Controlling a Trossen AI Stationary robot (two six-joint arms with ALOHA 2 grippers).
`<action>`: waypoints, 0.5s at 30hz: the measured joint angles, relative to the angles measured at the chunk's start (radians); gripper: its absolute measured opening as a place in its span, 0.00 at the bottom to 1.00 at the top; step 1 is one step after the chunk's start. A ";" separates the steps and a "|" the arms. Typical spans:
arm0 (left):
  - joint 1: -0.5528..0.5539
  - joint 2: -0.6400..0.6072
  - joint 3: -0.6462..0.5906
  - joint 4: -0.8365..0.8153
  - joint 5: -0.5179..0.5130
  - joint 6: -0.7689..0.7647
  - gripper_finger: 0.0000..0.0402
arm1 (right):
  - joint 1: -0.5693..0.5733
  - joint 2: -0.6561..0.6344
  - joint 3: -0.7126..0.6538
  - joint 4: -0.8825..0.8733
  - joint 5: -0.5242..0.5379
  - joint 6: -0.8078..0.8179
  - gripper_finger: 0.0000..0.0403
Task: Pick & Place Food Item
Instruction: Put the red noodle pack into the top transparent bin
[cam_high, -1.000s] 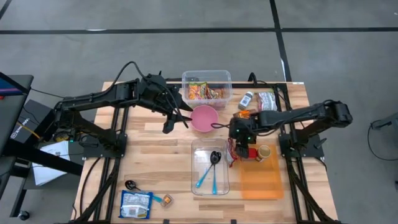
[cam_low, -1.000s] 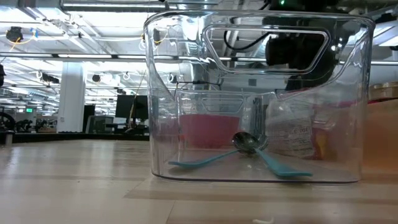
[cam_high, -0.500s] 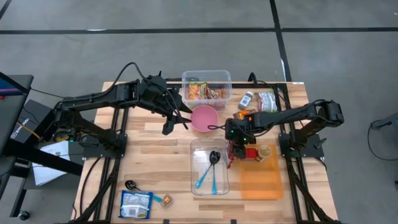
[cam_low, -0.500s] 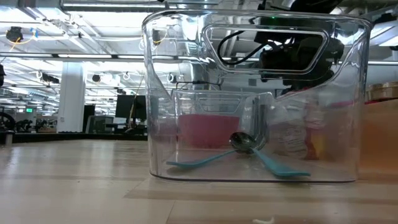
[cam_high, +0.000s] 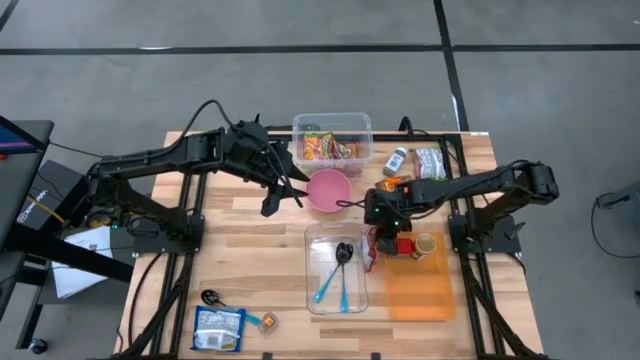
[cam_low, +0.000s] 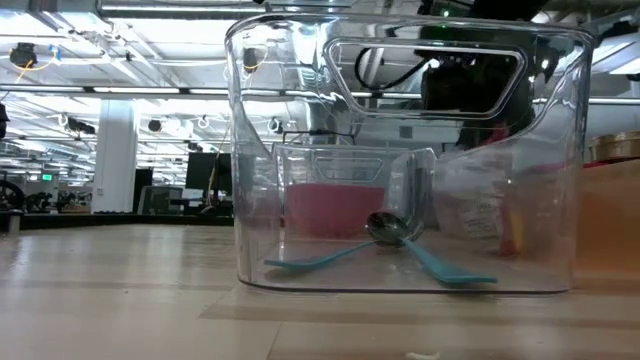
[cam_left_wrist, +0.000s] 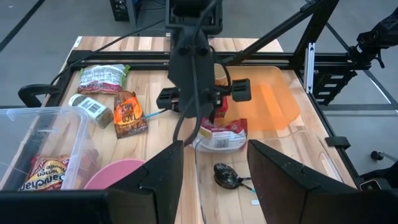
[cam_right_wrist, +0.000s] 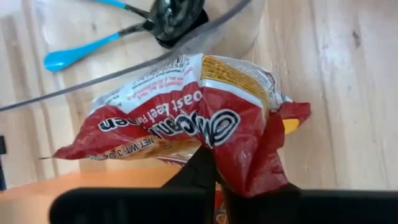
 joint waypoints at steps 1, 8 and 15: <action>0.000 0.000 0.000 0.000 0.000 0.000 0.43 | -0.003 -0.011 0.000 -0.002 0.000 0.000 0.03; 0.000 0.000 0.000 0.000 0.000 0.001 0.43 | -0.050 -0.099 0.000 -0.047 0.033 0.000 0.01; 0.000 0.000 0.000 0.018 0.000 0.002 0.43 | -0.150 -0.196 0.000 -0.051 0.056 0.057 0.00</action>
